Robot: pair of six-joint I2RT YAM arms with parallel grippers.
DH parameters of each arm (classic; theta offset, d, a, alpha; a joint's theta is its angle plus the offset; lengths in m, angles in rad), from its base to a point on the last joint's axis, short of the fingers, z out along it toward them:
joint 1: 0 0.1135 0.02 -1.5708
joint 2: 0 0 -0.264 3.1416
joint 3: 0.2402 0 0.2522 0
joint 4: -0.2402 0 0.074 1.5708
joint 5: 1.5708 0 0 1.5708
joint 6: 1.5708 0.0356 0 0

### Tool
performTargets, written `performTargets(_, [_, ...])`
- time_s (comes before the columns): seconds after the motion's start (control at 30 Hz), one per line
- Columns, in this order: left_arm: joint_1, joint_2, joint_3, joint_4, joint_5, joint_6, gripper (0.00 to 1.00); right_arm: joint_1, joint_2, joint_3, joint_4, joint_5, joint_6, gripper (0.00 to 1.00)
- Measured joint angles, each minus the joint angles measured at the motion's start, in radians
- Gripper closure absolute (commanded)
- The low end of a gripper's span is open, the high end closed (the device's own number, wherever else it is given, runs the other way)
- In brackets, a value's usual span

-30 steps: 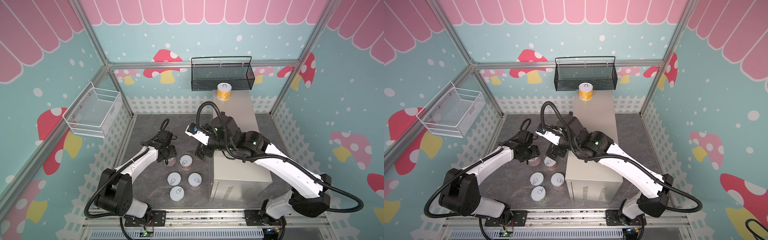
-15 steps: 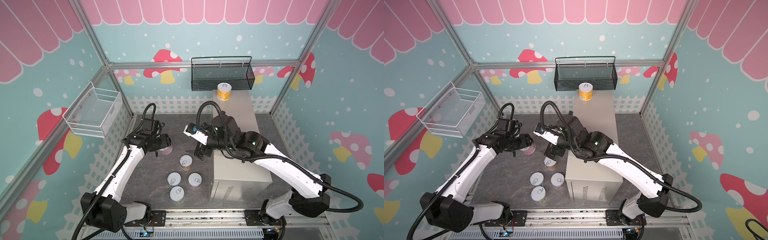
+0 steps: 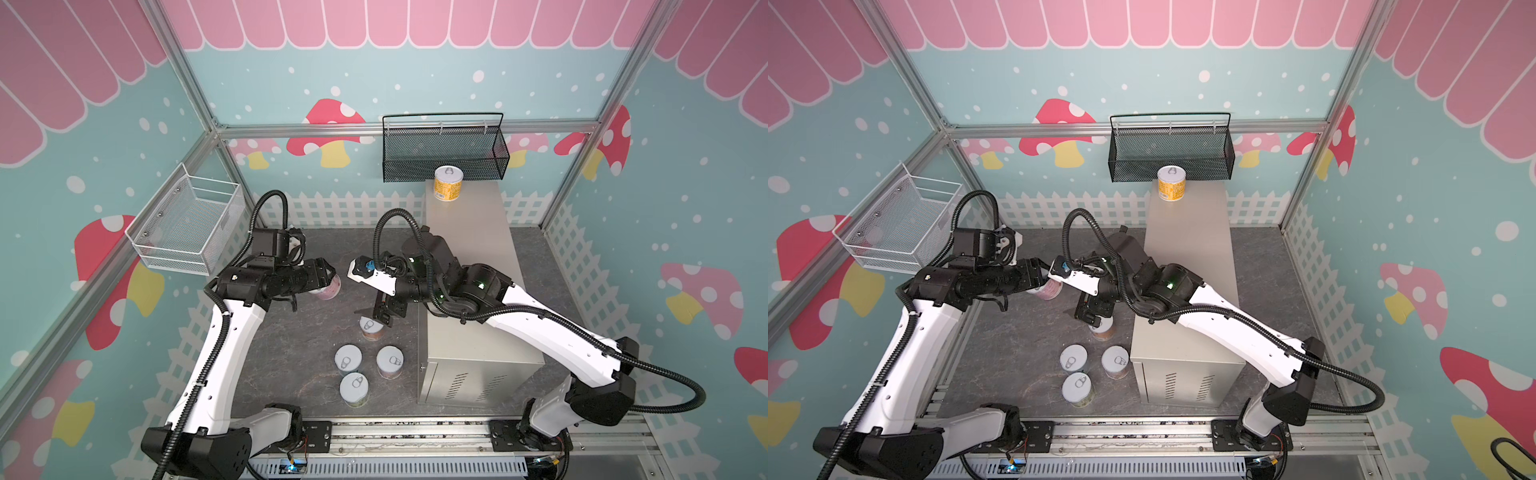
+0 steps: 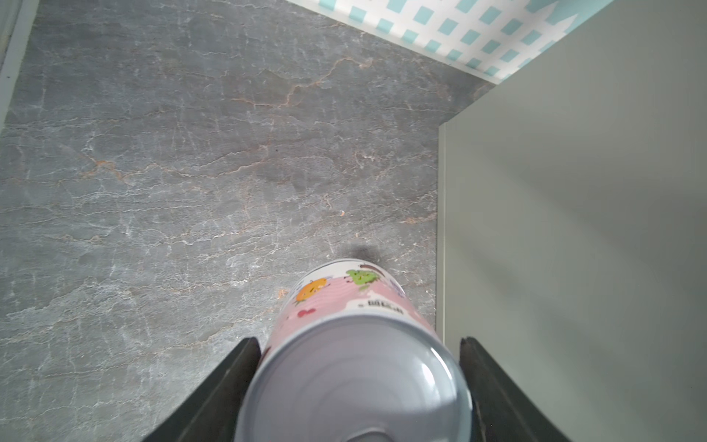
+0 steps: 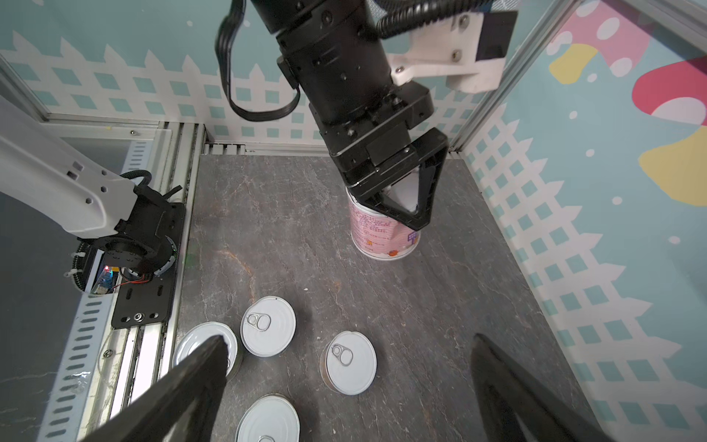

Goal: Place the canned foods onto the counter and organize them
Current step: 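Lift the pink can with the left gripper toward the right gripper, which grasps it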

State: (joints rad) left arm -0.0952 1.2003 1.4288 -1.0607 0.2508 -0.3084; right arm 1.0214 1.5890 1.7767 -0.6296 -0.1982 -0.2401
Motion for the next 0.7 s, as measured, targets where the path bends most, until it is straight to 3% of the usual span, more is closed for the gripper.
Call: performTargets(0.7, [0.016,-0.126,0.014,-0.006,0.188,0.025,1.00,-0.001,0.142,0.003,0.201,0.036,0.014,0.01])
